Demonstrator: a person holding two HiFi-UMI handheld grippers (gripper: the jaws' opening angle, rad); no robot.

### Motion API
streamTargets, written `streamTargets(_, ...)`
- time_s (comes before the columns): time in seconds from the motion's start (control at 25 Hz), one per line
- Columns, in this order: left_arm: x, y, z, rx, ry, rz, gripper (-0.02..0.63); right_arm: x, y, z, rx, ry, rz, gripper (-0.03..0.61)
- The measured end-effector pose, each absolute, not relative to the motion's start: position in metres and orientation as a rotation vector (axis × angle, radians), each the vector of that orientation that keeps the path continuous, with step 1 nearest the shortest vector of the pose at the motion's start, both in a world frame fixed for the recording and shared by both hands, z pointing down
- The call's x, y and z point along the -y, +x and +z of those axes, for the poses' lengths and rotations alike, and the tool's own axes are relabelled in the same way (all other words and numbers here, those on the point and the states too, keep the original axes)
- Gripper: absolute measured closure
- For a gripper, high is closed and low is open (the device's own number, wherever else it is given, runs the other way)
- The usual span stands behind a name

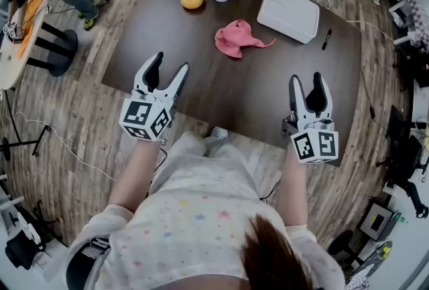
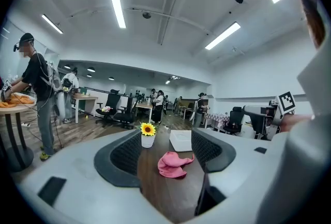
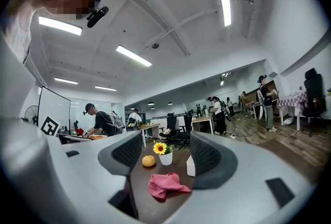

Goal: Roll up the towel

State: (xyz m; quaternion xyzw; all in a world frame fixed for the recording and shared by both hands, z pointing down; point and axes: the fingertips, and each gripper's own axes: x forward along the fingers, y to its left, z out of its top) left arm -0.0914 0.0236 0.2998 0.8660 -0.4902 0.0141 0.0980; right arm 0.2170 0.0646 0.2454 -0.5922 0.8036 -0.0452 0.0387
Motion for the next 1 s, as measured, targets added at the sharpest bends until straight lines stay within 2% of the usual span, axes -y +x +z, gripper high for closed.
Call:
streamTargets(0.64,0.119,-0.087,0.292,1.246,2.690,0.025,0.339,0.047,0.182,0.252,-2.411,-1.936,-0.157,0.308)
streamTargets(1.0,0.161,-0.080,0.317,1.136,2.696,0.049,0.339,0.077,0.161,0.279,-2.398,-1.981,-0.240,0.313)
